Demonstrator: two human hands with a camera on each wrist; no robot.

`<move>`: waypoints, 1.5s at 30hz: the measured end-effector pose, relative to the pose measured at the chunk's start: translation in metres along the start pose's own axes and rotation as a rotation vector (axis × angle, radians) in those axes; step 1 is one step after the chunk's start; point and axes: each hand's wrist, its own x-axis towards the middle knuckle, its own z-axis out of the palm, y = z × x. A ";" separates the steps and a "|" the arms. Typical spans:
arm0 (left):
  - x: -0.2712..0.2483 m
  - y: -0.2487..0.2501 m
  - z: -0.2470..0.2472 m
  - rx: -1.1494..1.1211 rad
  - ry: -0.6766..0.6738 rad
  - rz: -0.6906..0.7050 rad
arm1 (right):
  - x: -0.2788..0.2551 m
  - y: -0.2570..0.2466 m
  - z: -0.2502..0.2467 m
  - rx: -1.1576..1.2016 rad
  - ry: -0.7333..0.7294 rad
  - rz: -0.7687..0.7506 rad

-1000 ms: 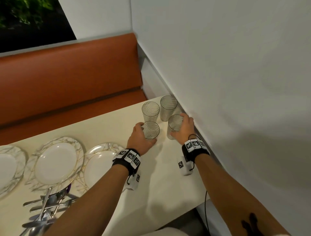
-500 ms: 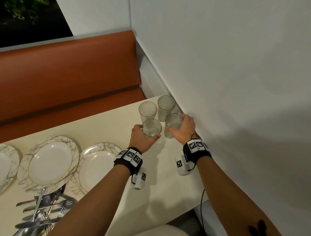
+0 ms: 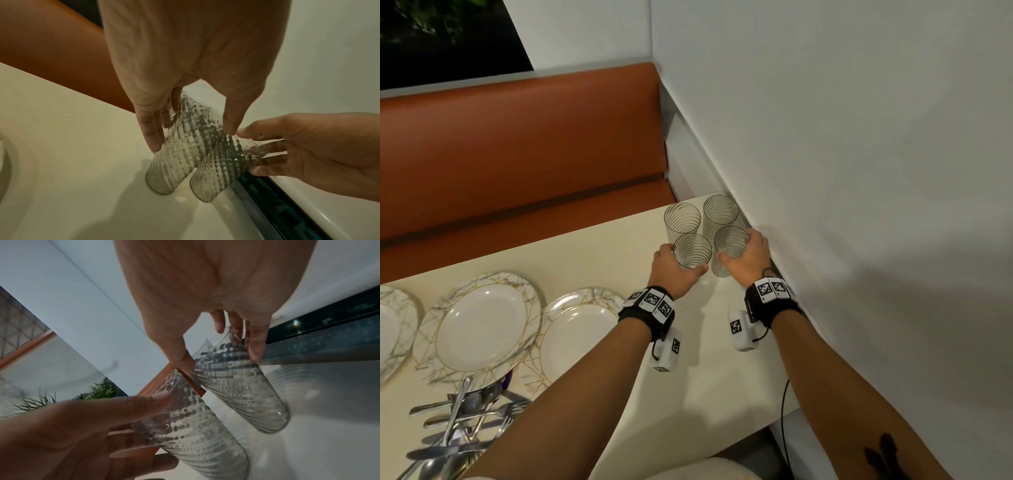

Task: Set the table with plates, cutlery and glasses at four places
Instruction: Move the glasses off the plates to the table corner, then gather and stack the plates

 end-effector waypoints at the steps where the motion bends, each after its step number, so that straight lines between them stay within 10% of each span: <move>1: -0.001 -0.001 -0.001 0.000 -0.011 0.006 | -0.002 0.000 0.000 -0.005 0.000 0.005; 13: -0.039 -0.060 -0.057 -0.054 -0.058 0.009 | -0.061 -0.034 0.004 -0.106 0.352 -0.346; 22: -0.088 -0.177 -0.157 -0.107 0.053 -0.086 | -0.138 -0.072 0.115 0.010 -0.042 -0.553; 32: -0.144 -0.312 -0.286 -0.187 0.218 -0.186 | -0.224 -0.144 0.258 -0.080 -0.486 -0.194; 45: -0.156 -0.389 -0.390 -0.215 0.252 -0.227 | -0.234 -0.175 0.345 -0.227 -0.342 0.136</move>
